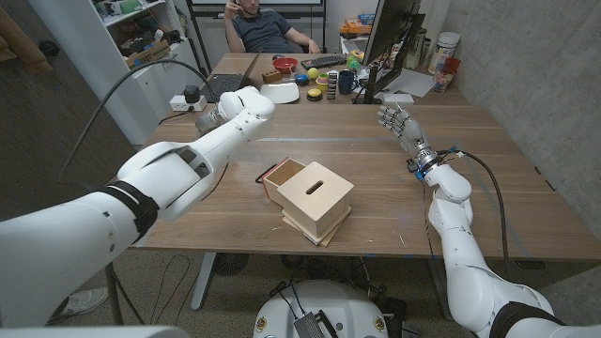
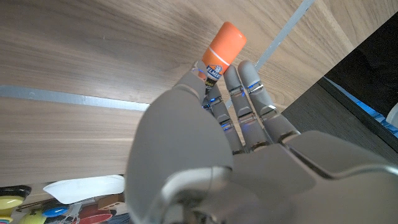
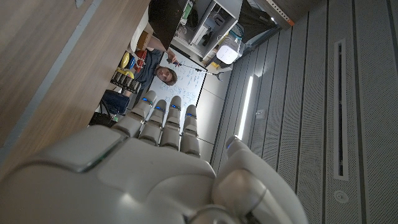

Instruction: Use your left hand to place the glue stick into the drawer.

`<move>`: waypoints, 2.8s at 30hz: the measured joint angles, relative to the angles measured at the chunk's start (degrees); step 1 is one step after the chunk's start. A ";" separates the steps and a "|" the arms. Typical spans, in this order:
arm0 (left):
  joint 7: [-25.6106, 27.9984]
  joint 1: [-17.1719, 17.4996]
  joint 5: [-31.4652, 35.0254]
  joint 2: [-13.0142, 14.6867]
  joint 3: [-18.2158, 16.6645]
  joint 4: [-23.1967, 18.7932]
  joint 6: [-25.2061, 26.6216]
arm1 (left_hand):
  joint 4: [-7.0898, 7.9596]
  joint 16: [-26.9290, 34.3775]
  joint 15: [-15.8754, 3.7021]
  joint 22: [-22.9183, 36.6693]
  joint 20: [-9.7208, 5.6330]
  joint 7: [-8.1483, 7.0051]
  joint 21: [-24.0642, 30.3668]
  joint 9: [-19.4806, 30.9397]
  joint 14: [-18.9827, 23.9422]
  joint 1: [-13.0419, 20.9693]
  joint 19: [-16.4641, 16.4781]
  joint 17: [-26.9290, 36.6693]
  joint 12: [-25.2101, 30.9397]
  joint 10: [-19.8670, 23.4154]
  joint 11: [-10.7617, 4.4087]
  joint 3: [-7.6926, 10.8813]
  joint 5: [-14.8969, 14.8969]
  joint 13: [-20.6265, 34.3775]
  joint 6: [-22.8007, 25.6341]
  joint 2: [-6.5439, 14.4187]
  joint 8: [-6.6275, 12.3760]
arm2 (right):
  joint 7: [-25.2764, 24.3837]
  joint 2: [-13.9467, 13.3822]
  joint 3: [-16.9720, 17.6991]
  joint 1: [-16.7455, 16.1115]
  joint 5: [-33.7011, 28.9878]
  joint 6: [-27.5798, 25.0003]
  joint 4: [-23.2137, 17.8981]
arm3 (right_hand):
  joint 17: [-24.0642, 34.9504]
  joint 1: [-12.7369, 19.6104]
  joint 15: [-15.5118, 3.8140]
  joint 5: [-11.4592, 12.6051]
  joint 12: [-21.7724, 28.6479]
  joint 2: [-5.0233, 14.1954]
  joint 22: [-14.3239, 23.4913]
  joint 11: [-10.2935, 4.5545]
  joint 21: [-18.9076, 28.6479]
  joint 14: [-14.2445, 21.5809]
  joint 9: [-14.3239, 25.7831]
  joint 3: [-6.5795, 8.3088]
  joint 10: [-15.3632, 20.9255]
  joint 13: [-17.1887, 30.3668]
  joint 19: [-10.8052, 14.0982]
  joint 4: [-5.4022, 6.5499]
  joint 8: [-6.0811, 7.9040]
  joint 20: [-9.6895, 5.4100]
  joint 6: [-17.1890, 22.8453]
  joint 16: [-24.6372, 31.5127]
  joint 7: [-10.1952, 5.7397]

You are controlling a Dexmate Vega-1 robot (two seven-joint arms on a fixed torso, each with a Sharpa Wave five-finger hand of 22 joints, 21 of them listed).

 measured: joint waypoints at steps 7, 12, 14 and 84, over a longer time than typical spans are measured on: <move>-2.38 2.66 2.18 2.23 -2.49 -7.68 0.05 | 0.25 -0.34 -0.01 -0.06 -0.30 -0.02 0.69 0.00 0.01 0.07 -0.30 0.01 0.20 0.21 0.21 -0.25 -0.05 0.00 0.02 -0.07 0.00 | -0.25 -0.02 0.00 -0.29 -0.01 -0.37 -0.48 | 0.00 0.00 0.00 0.00 0.00 0.00 0.00 0.00 -0.22 0.00 0.00 -0.24 0.00 0.00 0.00 0.24 0.00 0.00 0.00 0.00 0.00; -3.76 4.93 3.13 3.45 -5.07 -13.78 -1.06 | 0.48 -1.07 -0.05 -0.56 -0.30 0.01 0.92 -0.02 0.05 0.06 -0.30 0.26 0.20 0.21 0.21 -0.48 -0.08 0.00 0.63 -0.07 -0.05 | -0.52 -0.02 -0.11 -0.53 -0.28 -0.43 -0.88 | 0.00 0.00 -0.21 0.00 0.00 0.00 0.00 0.00 -0.22 0.21 0.00 -0.24 0.00 0.00 0.00 0.24 0.00 0.00 0.00 0.00 0.00; -4.29 5.80 3.17 3.78 -6.27 -15.91 -1.63 | 0.48 -1.42 -0.05 -0.72 -0.08 0.01 1.13 -0.02 0.05 0.05 -0.52 0.31 0.20 0.21 0.21 -0.48 -0.09 0.00 0.63 -0.05 -0.32 | -0.61 -0.02 -0.18 -0.63 -0.39 -0.45 -1.03 | 0.00 0.00 -0.21 0.00 0.00 0.00 0.00 0.00 -0.22 0.21 0.00 -0.41 0.00 0.00 0.00 0.07 0.00 0.00 0.00 0.00 0.00; -27.59 20.48 2.45 2.53 -27.60 -46.25 -34.99 | 1.42 -3.97 -0.12 -5.10 -0.31 0.08 3.04 -0.21 0.62 -1.56 -1.74 5.03 -0.24 0.19 0.18 -1.42 -0.30 -1.32 0.08 1.56 -0.95 | -9.70 5.78 -3.10 -14.40 -4.03 -4.11 -21.20 | 0.00 -0.23 -0.41 0.00 0.45 -0.23 0.01 0.00 -0.65 0.41 0.00 -0.47 0.41 0.00 0.41 -0.01 0.00 0.42 0.20 0.00 0.20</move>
